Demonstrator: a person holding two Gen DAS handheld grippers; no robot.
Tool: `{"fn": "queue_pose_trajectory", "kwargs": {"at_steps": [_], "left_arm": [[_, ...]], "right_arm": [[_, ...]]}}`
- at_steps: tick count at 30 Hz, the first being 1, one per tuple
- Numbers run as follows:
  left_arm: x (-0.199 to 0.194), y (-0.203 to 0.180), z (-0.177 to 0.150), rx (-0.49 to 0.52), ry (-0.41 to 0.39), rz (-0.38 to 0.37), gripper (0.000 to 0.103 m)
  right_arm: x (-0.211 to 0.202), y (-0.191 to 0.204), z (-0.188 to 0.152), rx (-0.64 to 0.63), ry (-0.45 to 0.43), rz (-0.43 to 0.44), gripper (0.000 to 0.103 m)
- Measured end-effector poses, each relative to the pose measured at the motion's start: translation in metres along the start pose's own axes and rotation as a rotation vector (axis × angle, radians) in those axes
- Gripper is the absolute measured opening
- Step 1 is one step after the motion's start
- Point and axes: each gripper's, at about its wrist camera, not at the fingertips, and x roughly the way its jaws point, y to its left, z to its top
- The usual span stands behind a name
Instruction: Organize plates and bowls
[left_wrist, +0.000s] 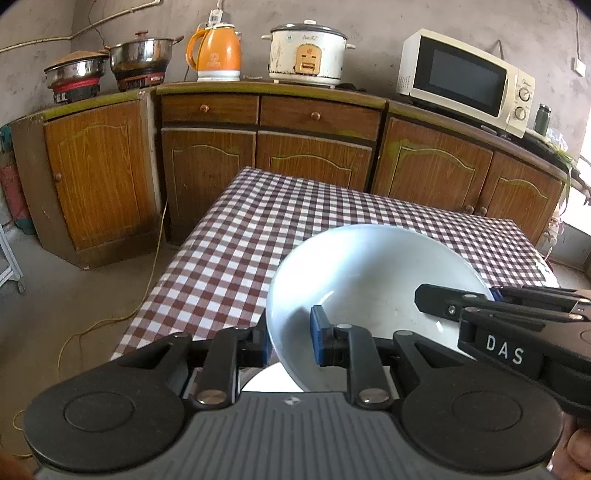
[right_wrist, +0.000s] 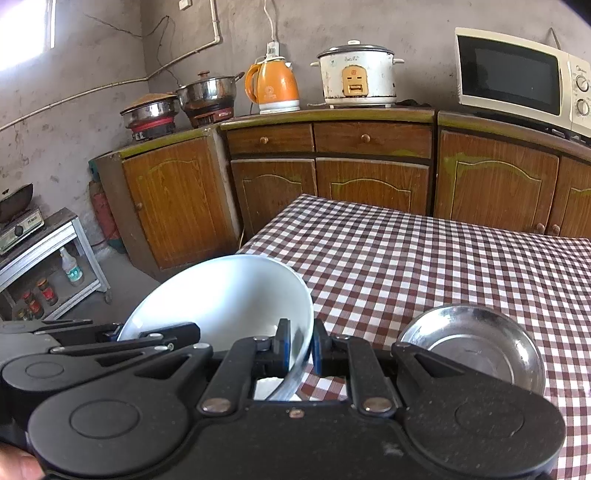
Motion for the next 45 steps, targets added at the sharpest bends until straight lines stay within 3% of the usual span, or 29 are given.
{"fn": "queue_pose_trajectory", "kwargs": {"at_steps": [25, 45], "left_arm": [[0.012, 0.018, -0.049, -0.012, 0.095, 0.010, 0.022], [0.030, 0.017, -0.072, 0.030, 0.112, 0.029, 0.023]], "right_arm": [[0.020, 0.016, -0.048, -0.032, 0.112, 0.011, 0.016], [0.045, 0.019, -0.080, -0.081, 0.163, -0.011, 0.018]]}}
